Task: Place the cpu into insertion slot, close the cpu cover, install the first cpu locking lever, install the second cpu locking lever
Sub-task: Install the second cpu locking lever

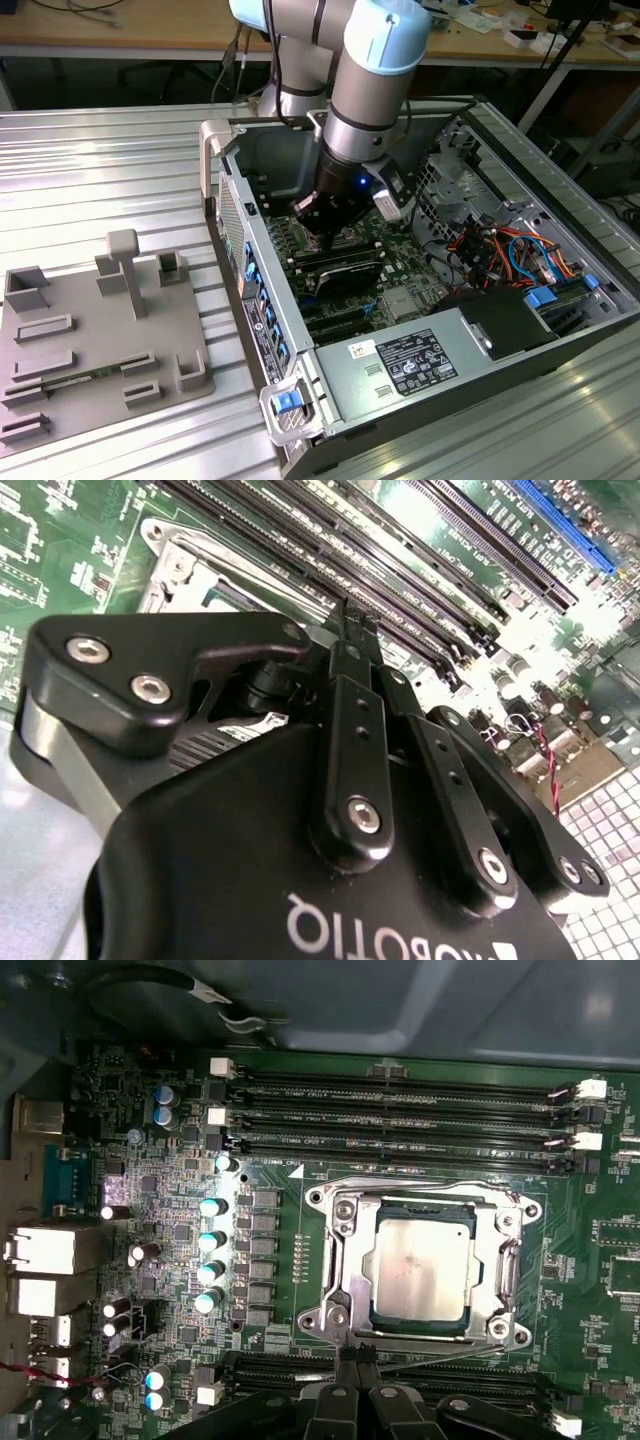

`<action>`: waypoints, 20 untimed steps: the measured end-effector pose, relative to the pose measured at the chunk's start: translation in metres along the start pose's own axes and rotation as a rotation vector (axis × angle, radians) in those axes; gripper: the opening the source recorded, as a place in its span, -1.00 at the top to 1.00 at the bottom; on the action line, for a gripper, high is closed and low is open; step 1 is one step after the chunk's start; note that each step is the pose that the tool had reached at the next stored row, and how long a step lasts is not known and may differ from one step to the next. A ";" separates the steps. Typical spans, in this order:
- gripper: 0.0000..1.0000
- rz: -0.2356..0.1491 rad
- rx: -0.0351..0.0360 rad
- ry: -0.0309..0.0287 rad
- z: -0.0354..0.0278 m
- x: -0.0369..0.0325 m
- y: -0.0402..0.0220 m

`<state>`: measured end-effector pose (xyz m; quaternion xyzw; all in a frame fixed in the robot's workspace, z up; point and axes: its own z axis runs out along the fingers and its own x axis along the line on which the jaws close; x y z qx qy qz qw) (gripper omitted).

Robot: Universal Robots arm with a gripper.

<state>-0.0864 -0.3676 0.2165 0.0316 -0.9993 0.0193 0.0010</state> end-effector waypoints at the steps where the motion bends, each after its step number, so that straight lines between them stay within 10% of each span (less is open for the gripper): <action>1: 0.79 0.000 -0.0012 -0.0001 0.0002 0.0015 0.0001; 20: 0.79 0.000 -0.0141 -0.0010 0.0046 0.0092 0.0039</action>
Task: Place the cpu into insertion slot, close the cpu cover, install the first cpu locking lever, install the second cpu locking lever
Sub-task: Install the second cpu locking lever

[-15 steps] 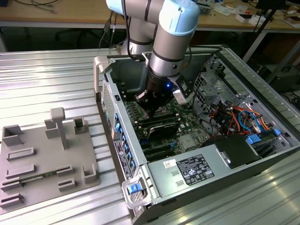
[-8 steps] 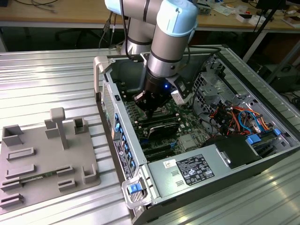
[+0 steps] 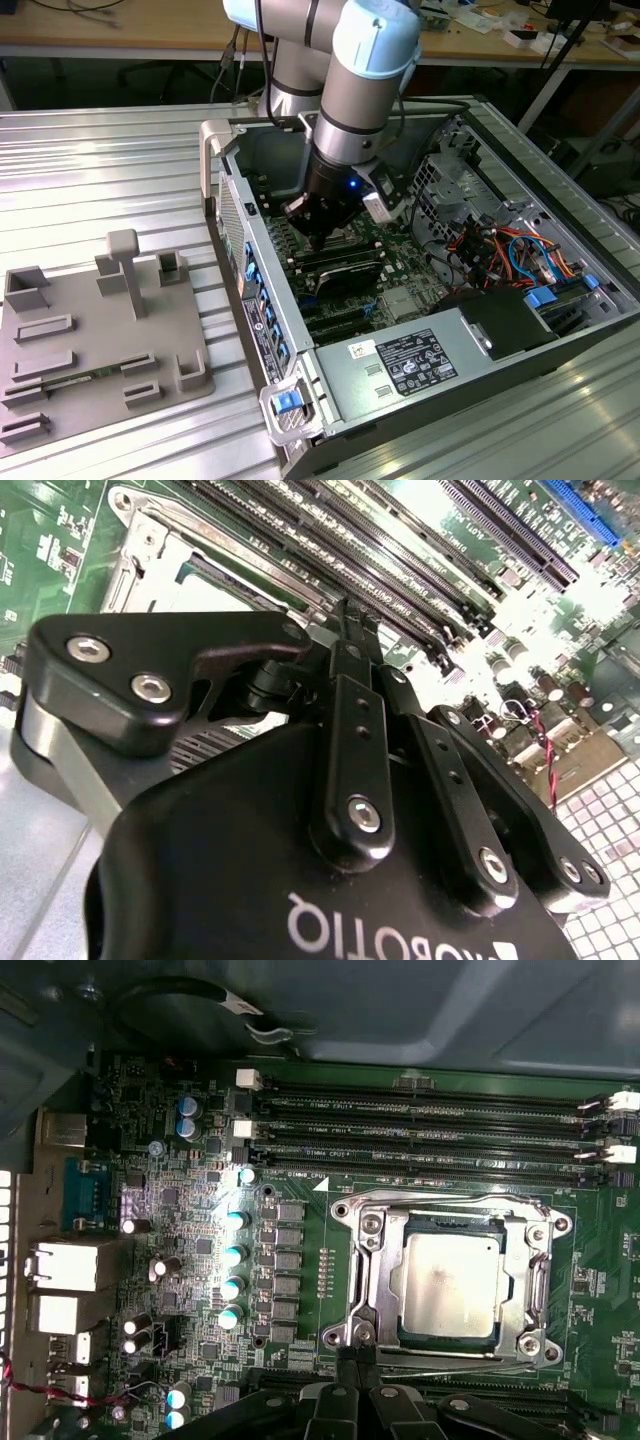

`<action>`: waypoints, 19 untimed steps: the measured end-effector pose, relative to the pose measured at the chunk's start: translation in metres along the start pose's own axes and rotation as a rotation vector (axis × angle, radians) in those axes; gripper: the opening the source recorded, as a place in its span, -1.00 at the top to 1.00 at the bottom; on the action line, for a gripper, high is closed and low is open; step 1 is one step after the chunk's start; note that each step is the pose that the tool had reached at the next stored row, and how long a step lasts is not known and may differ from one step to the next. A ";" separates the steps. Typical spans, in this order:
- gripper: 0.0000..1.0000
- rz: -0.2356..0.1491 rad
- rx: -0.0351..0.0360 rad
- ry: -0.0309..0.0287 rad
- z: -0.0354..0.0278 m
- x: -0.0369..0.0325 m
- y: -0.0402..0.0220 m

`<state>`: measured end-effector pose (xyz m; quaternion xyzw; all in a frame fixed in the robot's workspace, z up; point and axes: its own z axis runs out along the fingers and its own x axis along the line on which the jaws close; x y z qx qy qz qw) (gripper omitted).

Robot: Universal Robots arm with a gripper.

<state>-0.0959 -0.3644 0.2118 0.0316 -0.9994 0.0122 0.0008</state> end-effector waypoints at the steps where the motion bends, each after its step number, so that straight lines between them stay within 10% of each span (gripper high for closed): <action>1: 0.79 0.000 -0.0004 0.0000 0.0002 0.0000 0.0002; 19: 0.79 0.000 -0.0051 -0.0002 0.0038 0.0027 0.0013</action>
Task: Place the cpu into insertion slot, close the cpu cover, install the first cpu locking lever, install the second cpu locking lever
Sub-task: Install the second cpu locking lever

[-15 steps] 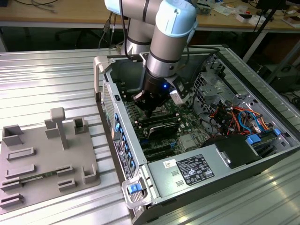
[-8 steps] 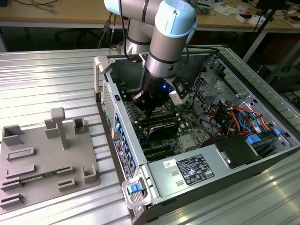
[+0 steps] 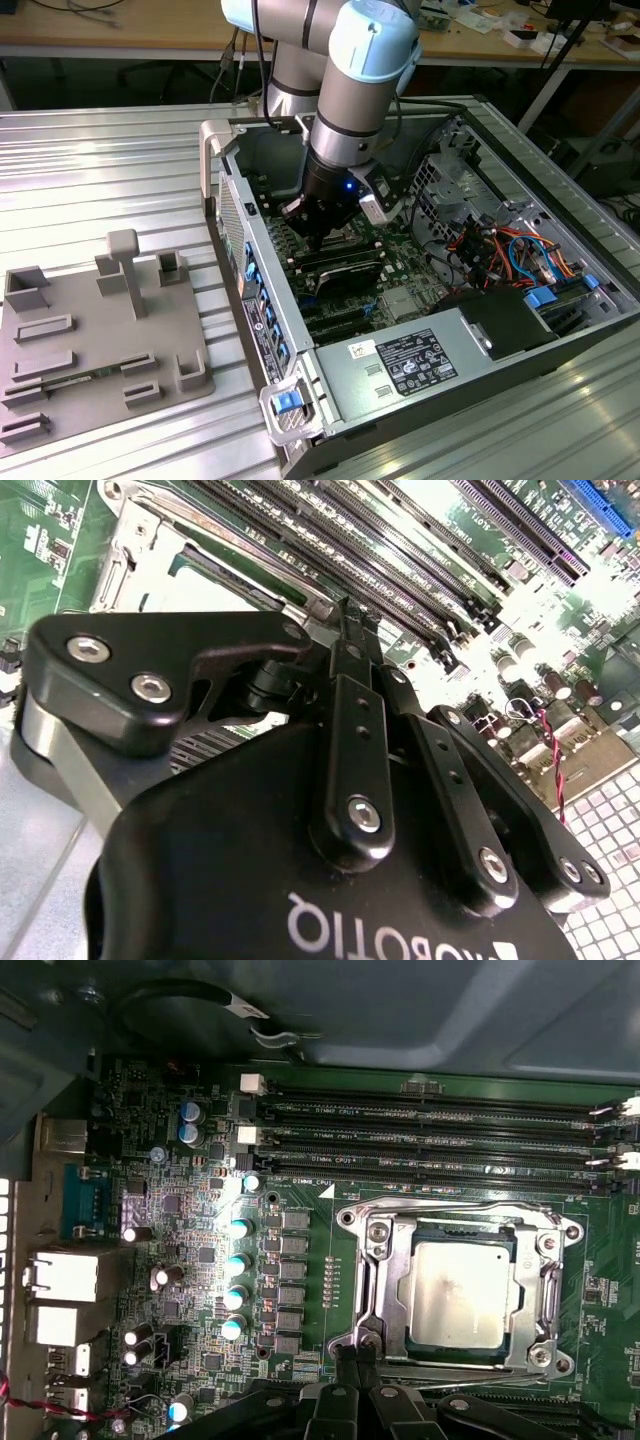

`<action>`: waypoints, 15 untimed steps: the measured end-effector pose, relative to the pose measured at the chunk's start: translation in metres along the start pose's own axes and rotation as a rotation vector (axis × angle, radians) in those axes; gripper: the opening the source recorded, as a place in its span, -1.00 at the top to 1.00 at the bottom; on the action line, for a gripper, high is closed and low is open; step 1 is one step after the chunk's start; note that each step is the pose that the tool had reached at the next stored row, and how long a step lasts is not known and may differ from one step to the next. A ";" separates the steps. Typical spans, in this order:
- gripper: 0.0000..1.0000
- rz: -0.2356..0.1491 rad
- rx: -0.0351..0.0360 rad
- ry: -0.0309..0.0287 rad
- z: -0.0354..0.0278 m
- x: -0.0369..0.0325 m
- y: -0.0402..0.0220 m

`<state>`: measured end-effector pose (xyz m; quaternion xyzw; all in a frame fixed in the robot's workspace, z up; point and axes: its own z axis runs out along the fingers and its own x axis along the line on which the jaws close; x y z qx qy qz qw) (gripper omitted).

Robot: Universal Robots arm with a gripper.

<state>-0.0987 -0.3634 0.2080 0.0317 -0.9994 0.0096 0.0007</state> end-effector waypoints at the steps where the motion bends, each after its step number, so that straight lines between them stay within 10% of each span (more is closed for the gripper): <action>1: 0.79 0.000 0.0000 0.0000 0.0000 0.0000 0.0000; 15: 0.79 -0.004 -0.0328 -0.0025 0.0020 0.0003 0.0001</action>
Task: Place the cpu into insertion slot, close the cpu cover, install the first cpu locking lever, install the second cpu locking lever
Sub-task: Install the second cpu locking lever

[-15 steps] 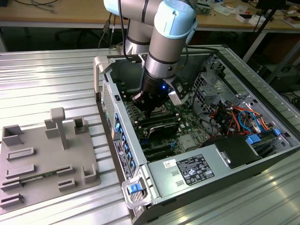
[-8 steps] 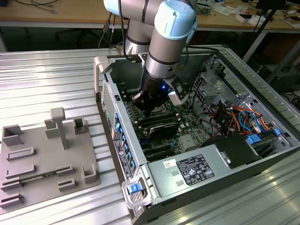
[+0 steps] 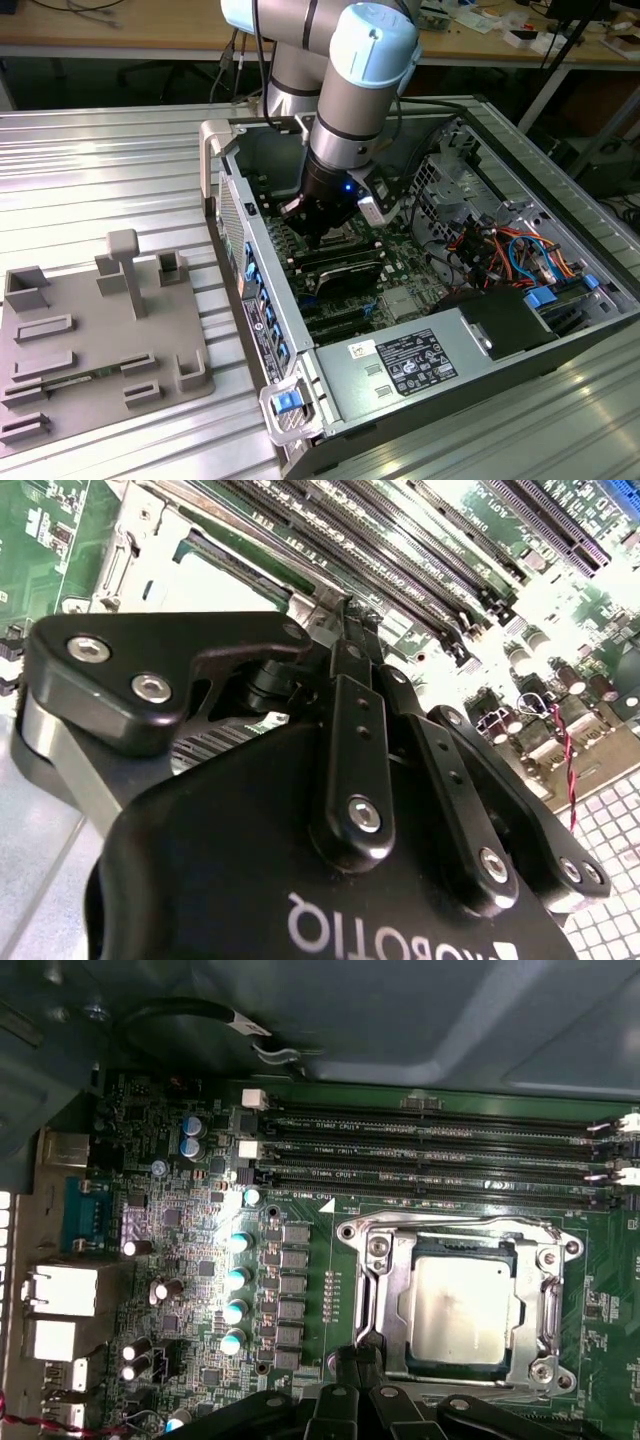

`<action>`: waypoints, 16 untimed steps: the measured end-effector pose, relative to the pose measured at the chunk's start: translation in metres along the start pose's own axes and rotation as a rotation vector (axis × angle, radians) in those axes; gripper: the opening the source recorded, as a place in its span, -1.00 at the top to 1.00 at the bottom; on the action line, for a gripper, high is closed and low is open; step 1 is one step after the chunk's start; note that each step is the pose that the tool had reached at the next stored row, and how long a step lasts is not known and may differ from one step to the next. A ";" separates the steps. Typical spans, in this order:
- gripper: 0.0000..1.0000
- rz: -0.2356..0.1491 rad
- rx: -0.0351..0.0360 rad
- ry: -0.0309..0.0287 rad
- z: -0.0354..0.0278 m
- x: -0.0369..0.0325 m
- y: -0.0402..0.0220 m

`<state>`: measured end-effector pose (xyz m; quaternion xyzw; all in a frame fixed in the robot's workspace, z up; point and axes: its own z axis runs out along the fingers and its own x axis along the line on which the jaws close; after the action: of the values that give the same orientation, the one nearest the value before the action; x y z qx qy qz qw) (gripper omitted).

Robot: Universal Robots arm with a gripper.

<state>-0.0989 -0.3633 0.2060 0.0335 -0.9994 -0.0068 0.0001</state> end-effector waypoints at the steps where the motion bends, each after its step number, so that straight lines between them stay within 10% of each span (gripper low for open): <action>1: 0.79 0.000 -0.0015 0.0002 -0.0001 0.0000 -0.0001; 11: 0.79 -0.001 -0.0004 0.0003 -0.0121 -0.0019 0.0015; 16: 0.79 -0.001 -0.0004 0.0007 -0.0121 -0.0140 0.0027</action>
<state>-0.0851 -0.3598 0.2181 0.0341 -0.9994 -0.0070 0.0004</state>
